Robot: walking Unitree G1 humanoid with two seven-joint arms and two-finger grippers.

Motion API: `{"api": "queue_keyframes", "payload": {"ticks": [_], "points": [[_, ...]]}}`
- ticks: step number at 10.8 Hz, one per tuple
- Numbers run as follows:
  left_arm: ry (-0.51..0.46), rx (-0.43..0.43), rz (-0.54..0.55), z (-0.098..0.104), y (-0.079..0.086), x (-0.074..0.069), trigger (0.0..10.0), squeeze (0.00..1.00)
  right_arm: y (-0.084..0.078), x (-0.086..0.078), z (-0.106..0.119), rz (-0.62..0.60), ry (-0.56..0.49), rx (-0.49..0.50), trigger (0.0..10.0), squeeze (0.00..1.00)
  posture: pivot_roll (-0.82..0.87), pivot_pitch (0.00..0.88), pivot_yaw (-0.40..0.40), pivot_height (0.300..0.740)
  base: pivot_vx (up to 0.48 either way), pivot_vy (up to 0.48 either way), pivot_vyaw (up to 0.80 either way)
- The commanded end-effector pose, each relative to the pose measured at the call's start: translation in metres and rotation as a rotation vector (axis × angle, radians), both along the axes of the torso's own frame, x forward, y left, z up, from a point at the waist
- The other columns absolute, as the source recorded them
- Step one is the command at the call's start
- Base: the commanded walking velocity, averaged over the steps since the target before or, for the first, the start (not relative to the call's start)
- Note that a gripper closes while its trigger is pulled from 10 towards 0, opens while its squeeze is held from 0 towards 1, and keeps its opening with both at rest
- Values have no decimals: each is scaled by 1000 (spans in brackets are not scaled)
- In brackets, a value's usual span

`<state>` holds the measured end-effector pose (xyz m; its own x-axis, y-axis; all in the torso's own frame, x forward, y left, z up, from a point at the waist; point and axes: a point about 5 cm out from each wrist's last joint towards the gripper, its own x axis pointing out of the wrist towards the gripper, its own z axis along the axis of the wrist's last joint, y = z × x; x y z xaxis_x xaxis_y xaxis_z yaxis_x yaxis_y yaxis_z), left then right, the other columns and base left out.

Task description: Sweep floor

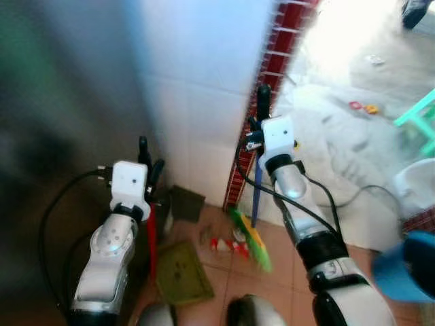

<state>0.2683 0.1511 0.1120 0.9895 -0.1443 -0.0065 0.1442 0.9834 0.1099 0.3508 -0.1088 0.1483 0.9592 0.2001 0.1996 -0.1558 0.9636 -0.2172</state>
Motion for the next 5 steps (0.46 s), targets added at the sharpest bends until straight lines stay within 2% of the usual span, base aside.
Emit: {"api": "queue_keyframes", "payload": {"ticks": [1,3,5], "points": [[-57,6,-11,12,-2,1,10000,0,-6,3,11,-22,-50,-40,10000,0,14,95,-45,740,0,0,0],[-50,19,-17,11,-4,1,10000,0,-5,3,12,-11,-52,-29,10000,0,14,95,-45,740,0,0,0],[-31,17,-33,5,-8,3,10000,0,2,2,11,55,-35,26,10000,0,10,93,-46,740,0,0,0]]}}
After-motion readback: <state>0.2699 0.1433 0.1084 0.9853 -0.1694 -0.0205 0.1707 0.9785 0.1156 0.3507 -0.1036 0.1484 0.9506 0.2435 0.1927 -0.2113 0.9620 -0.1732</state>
